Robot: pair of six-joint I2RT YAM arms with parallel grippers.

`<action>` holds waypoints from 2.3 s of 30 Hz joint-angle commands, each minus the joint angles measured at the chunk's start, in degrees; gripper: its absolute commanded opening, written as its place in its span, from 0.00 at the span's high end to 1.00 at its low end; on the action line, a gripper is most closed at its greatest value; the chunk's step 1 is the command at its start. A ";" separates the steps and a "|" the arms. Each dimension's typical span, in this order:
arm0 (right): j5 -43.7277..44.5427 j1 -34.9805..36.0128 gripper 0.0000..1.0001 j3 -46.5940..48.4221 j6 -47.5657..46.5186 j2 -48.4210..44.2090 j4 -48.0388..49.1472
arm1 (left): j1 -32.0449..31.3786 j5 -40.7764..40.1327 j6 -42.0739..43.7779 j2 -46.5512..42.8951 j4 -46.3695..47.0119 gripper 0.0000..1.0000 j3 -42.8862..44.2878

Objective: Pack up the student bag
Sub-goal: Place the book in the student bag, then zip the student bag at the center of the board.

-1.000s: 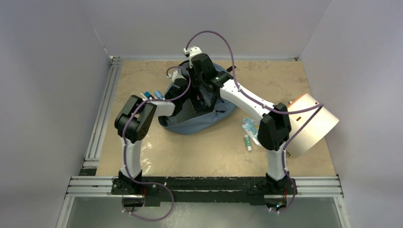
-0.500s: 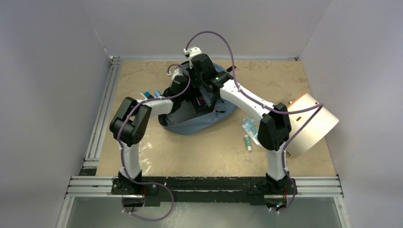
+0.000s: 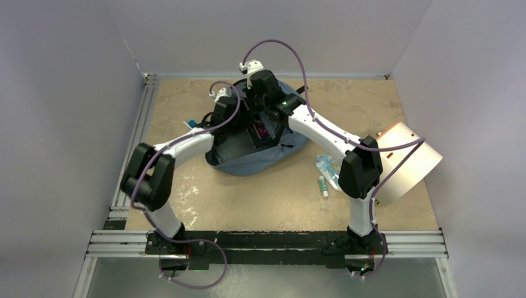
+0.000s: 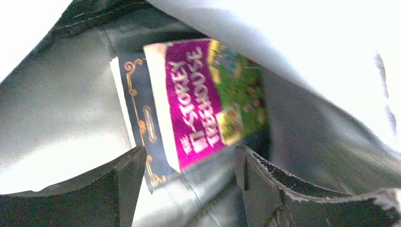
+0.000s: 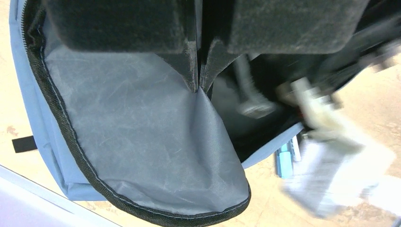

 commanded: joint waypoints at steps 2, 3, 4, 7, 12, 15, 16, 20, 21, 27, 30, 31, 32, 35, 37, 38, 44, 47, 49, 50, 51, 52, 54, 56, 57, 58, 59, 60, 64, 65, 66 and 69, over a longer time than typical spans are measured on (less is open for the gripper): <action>0.08 0.21 1.00 0.03 0.41 -2.98 4.92 | -0.35 3.43 -0.28 -18.02 1.10 0.32 -6.39; 0.09 0.23 1.00 -0.10 0.58 -3.02 4.86 | -0.31 3.92 -0.89 -20.58 0.29 0.32 -7.65; -0.02 0.22 1.00 -0.21 0.75 -3.12 4.95 | -0.30 3.98 -1.05 -23.37 -1.19 0.32 -8.81; -0.65 0.19 1.00 -0.95 1.11 -3.58 5.01 | -0.35 3.67 -0.68 -31.30 -7.14 0.32 -12.39; -1.70 0.24 1.00 -3.03 1.08 -3.77 5.55 | -0.24 -5.32 6.10 -40.14 -19.15 0.32 -15.07; -2.02 0.20 1.00 -3.51 0.68 -3.69 5.39 | -0.25 -12.55 7.94 -40.71 -28.43 0.32 -14.53; -2.19 0.24 1.00 -3.64 0.70 -3.70 5.18 | -0.26 -14.19 8.58 -40.47 -30.88 0.32 -14.46; -2.36 0.19 1.00 -4.81 0.67 -4.33 5.00 | -0.26 -16.48 10.47 -38.76 -36.10 0.32 -14.45; -2.37 0.21 1.00 -5.03 0.67 -4.46 4.96 | -0.22 -16.04 11.15 -38.19 -36.23 0.32 -14.47; -2.47 0.22 0.98 -5.64 0.57 -4.30 4.35 | -0.24 -18.11 11.97 -34.90 -39.14 0.32 -12.76; -1.96 0.19 0.99 -6.01 0.27 -4.30 4.11 | -0.26 -19.99 12.45 -34.08 -40.35 0.32 -12.94; -1.70 0.25 0.99 -6.05 0.14 -4.26 4.00 | -0.24 -20.28 12.49 -33.87 -40.63 0.32 -13.06; -1.41 0.20 0.99 -6.12 -0.01 -4.18 3.77 | -0.26 -20.54 12.45 -33.66 -40.91 0.32 -13.26; -0.79 0.24 0.99 -6.23 -0.15 -3.95 3.29 | -0.22 -20.25 12.44 -33.17 -39.78 0.33 -14.47; -0.65 0.24 0.99 -6.35 -0.11 -3.94 3.18 | -0.26 -19.83 12.69 -32.47 -38.75 0.36 -14.98; -0.64 0.22 1.00 -6.39 -0.07 -4.01 3.25 | -0.26 -19.75 12.98 -31.90 -38.26 0.38 -15.09; 0.59 0.22 1.00 -6.33 -0.69 -3.96 3.20 | -0.24 -19.74 14.19 -27.72 -37.97 0.68 -13.56; 1.79 0.26 1.00 -6.03 -1.42 -3.81 2.94 | -0.26 -19.79 14.32 -26.57 -38.41 0.80 -13.27; 1.99 0.19 1.00 -6.12 -2.01 -3.82 2.90 | -0.24 -18.96 14.18 -26.50 -38.53 0.90 -13.26; 1.63 0.20 1.00 -6.13 -2.45 -3.82 3.06 | -0.24 -18.15 14.00 -26.62 -38.53 0.94 -13.27; 0.55 0.19 1.00 -6.20 -2.60 -3.81 2.97 | -0.26 -17.23 13.64 -26.78 -38.53 0.99 -13.22; -1.11 0.23 1.00 -6.26 -2.76 -3.91 2.80 | -0.26 -16.04 13.29 -27.07 -38.36 1.00 -13.38; -5.94 0.28 1.00 -7.02 -3.12 -4.56 3.35 | -0.35 -14.17 12.64 -27.85 -37.90 1.00 -13.70; -11.63 0.31 0.95 -7.88 -3.10 -5.47 4.01 | -0.31 -13.73 12.29 -28.72 -37.85 1.00 -14.13; -13.22 0.33 0.90 -8.21 -3.09 -5.98 4.34 | -0.35 -13.95 12.13 -29.12 -38.06 1.00 -14.21; -15.12 0.31 0.85 -8.64 -2.84 -6.56 4.61 | -0.32 -14.33 12.11 -29.38 -38.27 1.00 -14.22; -16.99 0.35 0.79 -9.20 -1.61 -7.18 4.42 | -0.35 -14.73 12.25 -29.66 -38.49 1.00 -14.15; -17.72 0.21 0.74 -9.72 0.04 -8.23 5.09 | -0.31 -15.07 12.49 -29.81 -38.59 1.00 -14.16; -11.00 0.17 0.46 -11.92 3.61 -11.60 7.18 | -0.35 -15.67 13.05 -29.75 -39.33 1.00 -13.93; -8.68 0.02 0.43 -12.73 4.48 -12.32 7.65 | -0.35 -15.74 13.14 -29.83 -39.54 1.00 -14.01; -5.98 -0.15 0.40 -13.16 5.68 -12.92 7.93 | -0.31 -15.83 13.20 -29.90 -39.64 1.00 -14.07; -0.67 -2.75 0.41 -13.55 9.79 -13.15 7.18 | -0.33 -15.88 13.20 -30.16 -39.89 1.00 -14.15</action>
